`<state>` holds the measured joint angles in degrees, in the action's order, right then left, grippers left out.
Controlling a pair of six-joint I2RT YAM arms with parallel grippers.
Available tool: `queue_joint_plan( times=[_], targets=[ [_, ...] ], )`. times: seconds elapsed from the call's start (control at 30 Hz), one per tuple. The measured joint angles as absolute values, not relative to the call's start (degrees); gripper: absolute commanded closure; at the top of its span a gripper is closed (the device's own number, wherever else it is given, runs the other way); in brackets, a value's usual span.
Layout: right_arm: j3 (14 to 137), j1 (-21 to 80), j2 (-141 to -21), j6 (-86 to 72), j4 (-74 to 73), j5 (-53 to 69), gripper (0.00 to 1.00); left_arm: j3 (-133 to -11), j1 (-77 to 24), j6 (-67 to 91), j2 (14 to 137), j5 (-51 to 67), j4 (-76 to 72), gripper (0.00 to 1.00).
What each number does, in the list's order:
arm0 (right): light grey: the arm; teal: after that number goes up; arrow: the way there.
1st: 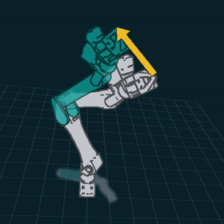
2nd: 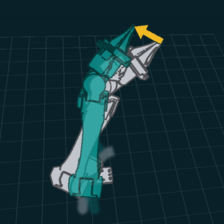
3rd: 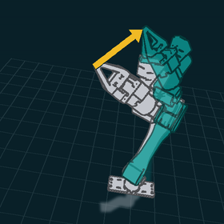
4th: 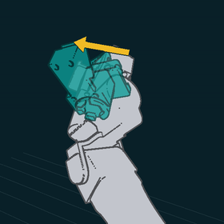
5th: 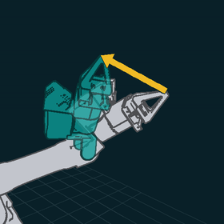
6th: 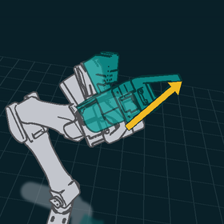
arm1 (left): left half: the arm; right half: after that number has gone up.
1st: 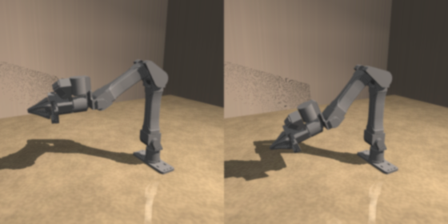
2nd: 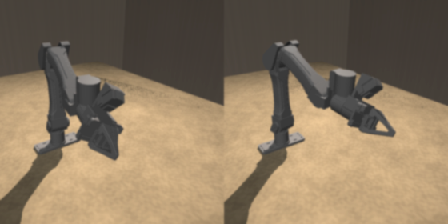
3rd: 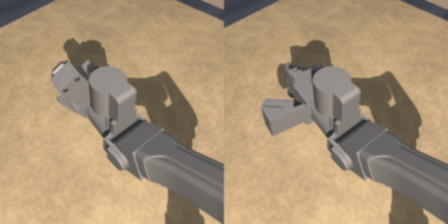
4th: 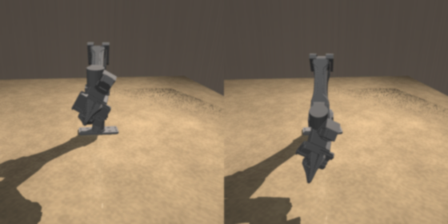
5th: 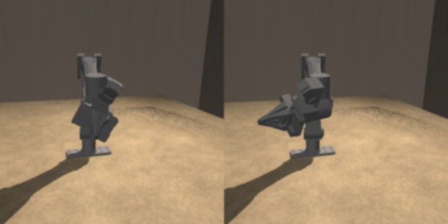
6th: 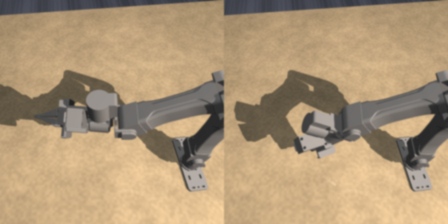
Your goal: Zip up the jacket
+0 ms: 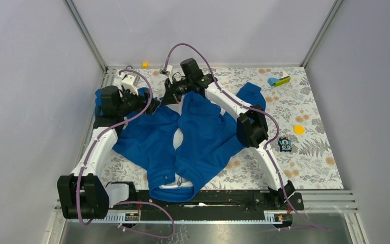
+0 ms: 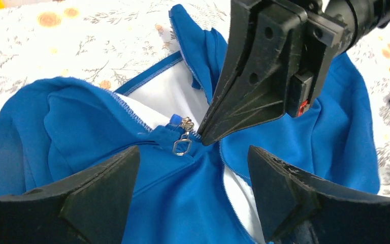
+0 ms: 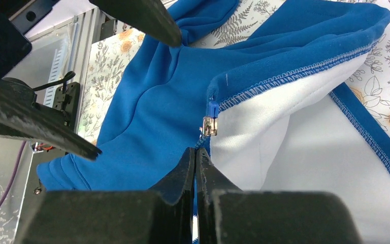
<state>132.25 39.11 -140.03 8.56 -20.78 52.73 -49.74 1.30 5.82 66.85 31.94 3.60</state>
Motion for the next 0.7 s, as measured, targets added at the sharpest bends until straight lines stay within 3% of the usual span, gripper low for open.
queue_joint_plan(
  times=[0.5, 0.7],
  targets=[
    [131.57, 38.57, -140.03, 8.62, -20.25, 55.31, 1.0, -61.91, 2.04, -13.39, 78.54, 43.59, 14.22, 0.24],
    [131.57, 37.95, -140.03, 8.6, -20.25, 56.38, 1.0, -60.97, 2.2, -15.57, 81.54, 47.27, 16.12, 0.29]
  ],
)
